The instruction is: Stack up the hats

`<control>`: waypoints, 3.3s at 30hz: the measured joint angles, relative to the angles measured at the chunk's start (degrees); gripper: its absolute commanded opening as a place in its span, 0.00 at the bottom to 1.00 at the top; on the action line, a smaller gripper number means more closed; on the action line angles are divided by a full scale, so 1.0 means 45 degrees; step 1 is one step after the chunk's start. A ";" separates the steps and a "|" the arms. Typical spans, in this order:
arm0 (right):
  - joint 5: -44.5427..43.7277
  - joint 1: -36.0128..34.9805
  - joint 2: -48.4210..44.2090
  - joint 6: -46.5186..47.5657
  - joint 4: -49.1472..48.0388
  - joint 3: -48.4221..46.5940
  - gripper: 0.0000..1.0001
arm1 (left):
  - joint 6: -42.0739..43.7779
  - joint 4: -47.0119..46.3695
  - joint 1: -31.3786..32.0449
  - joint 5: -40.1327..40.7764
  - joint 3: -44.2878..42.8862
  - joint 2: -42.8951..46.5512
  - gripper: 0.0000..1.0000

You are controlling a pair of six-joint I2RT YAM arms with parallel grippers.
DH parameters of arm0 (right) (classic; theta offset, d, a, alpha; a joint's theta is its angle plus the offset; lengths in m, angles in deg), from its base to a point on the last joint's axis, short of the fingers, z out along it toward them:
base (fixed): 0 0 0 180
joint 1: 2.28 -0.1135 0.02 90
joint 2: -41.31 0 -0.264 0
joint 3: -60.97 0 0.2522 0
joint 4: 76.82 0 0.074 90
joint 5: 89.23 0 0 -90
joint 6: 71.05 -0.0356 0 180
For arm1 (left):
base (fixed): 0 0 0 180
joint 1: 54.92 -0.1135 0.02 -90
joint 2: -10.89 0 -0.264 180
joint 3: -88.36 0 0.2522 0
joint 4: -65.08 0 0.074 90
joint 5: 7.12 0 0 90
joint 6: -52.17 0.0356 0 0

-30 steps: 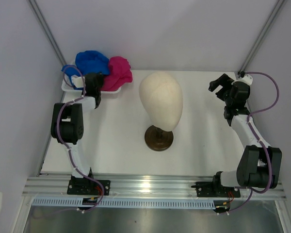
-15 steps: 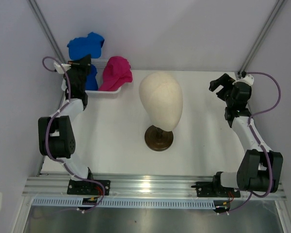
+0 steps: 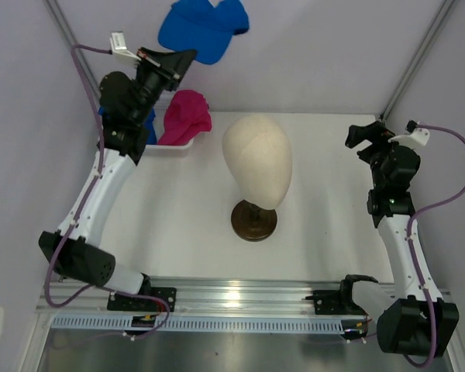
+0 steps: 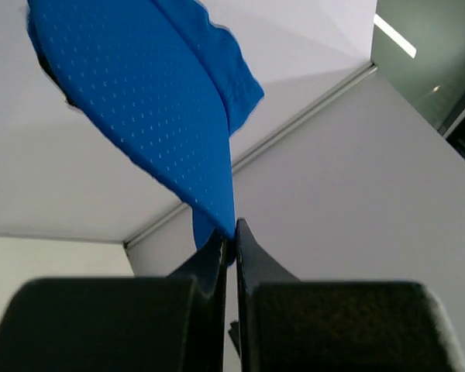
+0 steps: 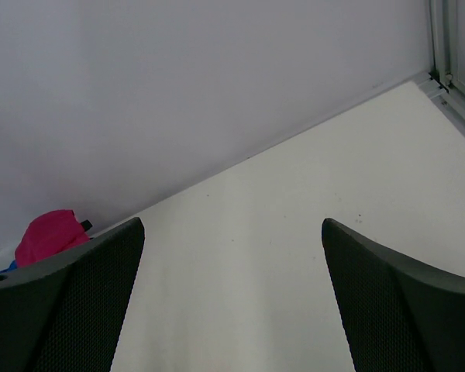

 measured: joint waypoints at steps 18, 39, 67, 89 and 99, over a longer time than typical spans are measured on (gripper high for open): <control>0.2370 0.0053 -0.2890 -0.1112 0.3405 -0.1855 1.00 | 0.2730 -0.1613 0.8655 1.2225 0.3026 0.2152 0.01; 0.4726 -0.2885 0.0942 -0.9199 -0.4056 -0.3604 1.00 | 0.5693 -0.7995 1.0297 1.2046 0.2123 0.0670 0.01; 0.5775 -0.5100 0.3813 -0.9607 -0.6237 -0.6640 0.79 | 0.6766 -0.9141 1.0370 1.0040 0.1889 -0.0879 0.01; 0.6985 -0.5032 0.4493 -0.8534 -0.4629 -0.8995 0.00 | 0.7980 -0.9661 1.0331 1.0953 0.3623 0.0204 0.79; 1.0496 -0.4250 0.5731 -0.5785 -0.0413 -1.2434 0.00 | 0.7815 -0.1836 0.6164 0.8471 0.3478 0.6076 1.00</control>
